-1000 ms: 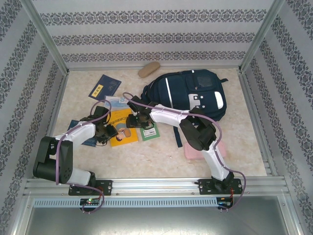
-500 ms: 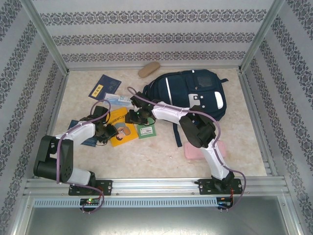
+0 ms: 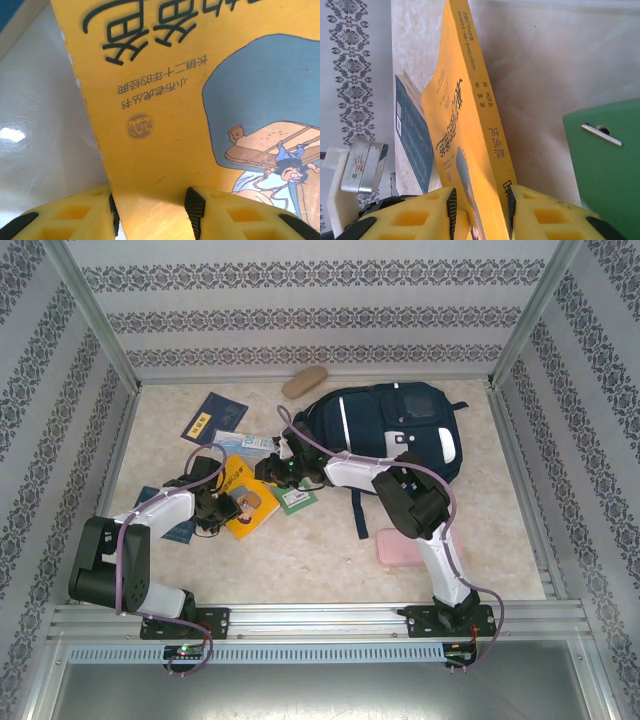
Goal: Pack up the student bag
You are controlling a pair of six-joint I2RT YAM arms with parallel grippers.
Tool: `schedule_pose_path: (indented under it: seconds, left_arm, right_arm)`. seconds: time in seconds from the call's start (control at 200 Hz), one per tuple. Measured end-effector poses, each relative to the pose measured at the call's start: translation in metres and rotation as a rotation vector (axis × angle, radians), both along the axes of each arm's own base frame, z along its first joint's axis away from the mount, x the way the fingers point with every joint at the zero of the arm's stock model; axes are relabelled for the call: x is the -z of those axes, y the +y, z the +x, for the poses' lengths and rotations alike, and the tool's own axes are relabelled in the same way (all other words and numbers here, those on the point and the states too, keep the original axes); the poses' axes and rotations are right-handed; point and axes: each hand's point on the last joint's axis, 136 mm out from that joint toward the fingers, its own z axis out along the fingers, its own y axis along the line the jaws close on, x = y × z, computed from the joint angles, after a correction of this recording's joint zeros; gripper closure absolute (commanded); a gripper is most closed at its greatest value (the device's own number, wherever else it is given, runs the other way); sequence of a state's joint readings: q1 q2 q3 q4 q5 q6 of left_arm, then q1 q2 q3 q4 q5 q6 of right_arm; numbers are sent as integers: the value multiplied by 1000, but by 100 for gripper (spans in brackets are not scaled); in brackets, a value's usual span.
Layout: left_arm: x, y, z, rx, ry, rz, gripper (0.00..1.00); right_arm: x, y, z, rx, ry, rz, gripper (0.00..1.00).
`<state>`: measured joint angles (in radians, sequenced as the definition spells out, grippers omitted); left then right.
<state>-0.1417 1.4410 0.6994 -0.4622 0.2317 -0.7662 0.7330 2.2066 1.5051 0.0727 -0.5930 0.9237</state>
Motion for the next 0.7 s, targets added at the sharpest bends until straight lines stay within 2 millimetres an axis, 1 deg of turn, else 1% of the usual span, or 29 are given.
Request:
schedule_pose_path:
  seconds: [0.1,0.15,0.245,0.315,0.365,0.42,0.5,0.644,0.699]
  left_arm:
    - [0,0,0,1,0,-1,56]
    - [-1,-2,2,3,-8,-10,56]
    - [-1,-7,8,10,-20,-33,56]
    - [-1,-8,8,12,-20,-39,56]
    - [-1,-8,8,12,-20,-40,56]
    - [-1,-8,8,12,-19,-40,56]
    - [-1,-8,8,12,-19,-40,56]
    - [-1,-8,8,12,-21,-38,57]
    - [-1,-7,8,12,-22,-34,59]
  right_arm:
    - [-1,-6,-8,-21,-14,-10,66]
    - [-5,-5,-23,-73,11,11,65]
    - [-17,8,-56,-180,28,51,65]
    - [-21,15,-72,-237,27,60,65]
    - [-21,18,-79,-261,32,55,66]
    - [-19,17,-81,-271,40,37,66]
    - [-14,13,-75,-265,32,7,63]
    - [4,-7,-59,-210,7,-92,61]
    - [10,-13,-55,-188,-3,-132,61]
